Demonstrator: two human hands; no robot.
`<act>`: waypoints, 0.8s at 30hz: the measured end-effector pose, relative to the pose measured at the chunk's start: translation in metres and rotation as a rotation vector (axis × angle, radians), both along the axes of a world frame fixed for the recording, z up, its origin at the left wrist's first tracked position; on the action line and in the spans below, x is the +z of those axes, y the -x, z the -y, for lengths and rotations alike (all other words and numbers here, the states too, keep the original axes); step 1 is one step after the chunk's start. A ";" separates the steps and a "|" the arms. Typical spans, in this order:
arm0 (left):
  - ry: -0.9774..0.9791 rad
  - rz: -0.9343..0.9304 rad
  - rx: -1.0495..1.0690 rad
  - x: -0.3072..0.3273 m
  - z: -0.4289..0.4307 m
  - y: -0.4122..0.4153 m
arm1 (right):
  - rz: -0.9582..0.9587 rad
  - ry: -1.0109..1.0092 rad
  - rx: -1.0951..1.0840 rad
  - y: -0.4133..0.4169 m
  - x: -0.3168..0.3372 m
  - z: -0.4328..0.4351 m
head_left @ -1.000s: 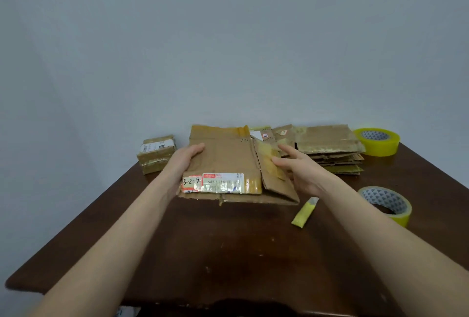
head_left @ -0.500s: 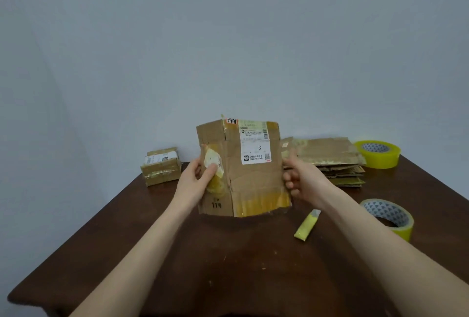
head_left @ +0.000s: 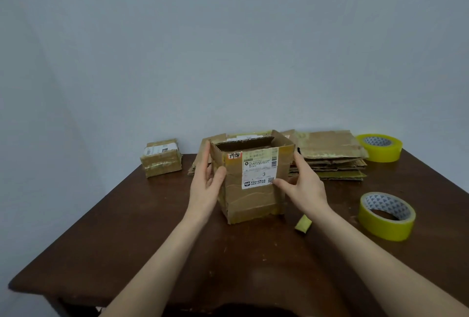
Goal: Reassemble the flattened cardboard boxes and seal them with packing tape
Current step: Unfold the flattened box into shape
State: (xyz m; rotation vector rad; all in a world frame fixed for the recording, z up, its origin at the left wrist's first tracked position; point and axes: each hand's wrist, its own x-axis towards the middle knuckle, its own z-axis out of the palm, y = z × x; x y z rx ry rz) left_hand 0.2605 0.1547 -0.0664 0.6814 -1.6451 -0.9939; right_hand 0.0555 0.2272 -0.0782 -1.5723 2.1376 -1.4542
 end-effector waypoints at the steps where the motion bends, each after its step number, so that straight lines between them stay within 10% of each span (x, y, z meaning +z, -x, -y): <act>1: 0.023 0.007 0.031 -0.001 0.001 0.000 | -0.029 0.008 -0.001 0.000 0.000 0.000; 24: 0.111 0.336 0.019 -0.010 0.029 0.006 | -0.165 -0.037 0.167 0.020 0.005 0.017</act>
